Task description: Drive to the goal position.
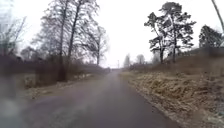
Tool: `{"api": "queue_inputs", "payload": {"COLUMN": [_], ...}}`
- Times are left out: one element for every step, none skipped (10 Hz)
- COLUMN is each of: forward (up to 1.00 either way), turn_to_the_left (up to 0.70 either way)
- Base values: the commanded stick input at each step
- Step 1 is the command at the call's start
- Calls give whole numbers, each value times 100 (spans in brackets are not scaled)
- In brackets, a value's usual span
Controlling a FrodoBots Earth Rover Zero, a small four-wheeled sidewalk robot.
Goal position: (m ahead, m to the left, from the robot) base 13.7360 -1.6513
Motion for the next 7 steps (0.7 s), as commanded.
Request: {"api": "queue_inputs", "payload": {"forward": [70,70,70,70,70,70,70], "turn_to_the_left": [0,0,0,0,0,0,0]}}
